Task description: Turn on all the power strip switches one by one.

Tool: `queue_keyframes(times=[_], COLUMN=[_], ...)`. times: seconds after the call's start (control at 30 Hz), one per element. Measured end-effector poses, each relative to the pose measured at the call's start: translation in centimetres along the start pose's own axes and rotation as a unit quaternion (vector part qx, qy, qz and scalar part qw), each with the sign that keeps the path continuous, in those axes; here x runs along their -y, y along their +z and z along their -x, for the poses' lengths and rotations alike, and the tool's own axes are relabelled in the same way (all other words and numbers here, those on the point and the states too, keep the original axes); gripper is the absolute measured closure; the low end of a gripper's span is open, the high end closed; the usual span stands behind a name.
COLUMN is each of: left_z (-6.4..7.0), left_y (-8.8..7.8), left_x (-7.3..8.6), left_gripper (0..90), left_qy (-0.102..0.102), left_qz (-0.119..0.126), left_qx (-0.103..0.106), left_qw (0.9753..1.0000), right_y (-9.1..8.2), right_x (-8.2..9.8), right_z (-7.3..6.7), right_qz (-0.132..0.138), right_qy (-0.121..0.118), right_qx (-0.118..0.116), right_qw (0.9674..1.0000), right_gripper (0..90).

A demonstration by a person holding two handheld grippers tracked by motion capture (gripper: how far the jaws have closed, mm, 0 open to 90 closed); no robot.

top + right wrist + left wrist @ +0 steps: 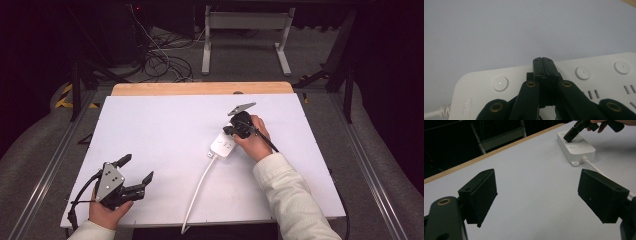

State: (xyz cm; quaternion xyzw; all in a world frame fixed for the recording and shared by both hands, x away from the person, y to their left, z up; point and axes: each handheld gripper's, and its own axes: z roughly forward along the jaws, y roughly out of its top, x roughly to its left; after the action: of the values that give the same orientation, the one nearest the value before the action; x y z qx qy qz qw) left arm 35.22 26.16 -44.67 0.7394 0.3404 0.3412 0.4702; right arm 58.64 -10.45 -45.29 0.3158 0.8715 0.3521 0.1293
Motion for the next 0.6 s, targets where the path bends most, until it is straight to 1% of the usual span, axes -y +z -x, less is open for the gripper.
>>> queue_keyframes(times=[0.2,0.3,0.4,0.43,0.47,0.5,0.53,0.57,0.6], left_z=[0.0,0.0,0.0,0.0,0.0,0.0,0.0,-0.1,-0.2], left_y=[0.0,0.0,0.0,0.0,0.0,-0.1,-0.1,0.0,0.0], left_x=[0.0,0.0,0.0,0.0,0.0,0.0,0.0,0.0,0.0], left_gripper=[16.1,16.1,16.1,16.1,16.1,16.1,16.1,16.1,16.1], left_qy=[0.000,-0.003,-0.004,-0.004,-0.005,-0.005,-0.006,-0.006,-0.006], left_qz=[0.000,0.002,0.002,0.002,0.003,0.002,0.002,0.002,0.002], left_qx=[0.000,0.001,0.000,0.000,0.000,0.000,0.000,0.000,-0.001], left_qw=[1.0000,1.0000,1.0000,1.0000,1.0000,1.0000,1.0000,1.0000,1.0000], right_y=[0.0,0.1,0.1,0.1,-0.1,-0.4,-0.9,-1.4,-1.9], right_x=[0.0,0.2,0.2,0.0,-0.1,-0.3,-0.5,-0.7,-1.0], right_z=[0.1,0.4,0.3,0.1,0.0,-0.1,0.0,0.1,0.1], right_qz=[-0.002,0.000,0.001,-0.002,0.000,0.007,0.033,0.057,0.071], right_qy=[0.015,0.027,0.027,0.024,0.009,0.006,0.014,0.023,0.022], right_qx=[-0.001,-0.011,-0.009,-0.002,0.000,0.007,0.000,-0.005,-0.003], right_qw=[0.9999,0.9996,0.9996,0.9997,1.0000,0.9999,0.9994,0.9981,0.9972], right_gripper=[90.0,90.0,90.0,90.0,90.0,90.0,90.0,90.0,90.0])
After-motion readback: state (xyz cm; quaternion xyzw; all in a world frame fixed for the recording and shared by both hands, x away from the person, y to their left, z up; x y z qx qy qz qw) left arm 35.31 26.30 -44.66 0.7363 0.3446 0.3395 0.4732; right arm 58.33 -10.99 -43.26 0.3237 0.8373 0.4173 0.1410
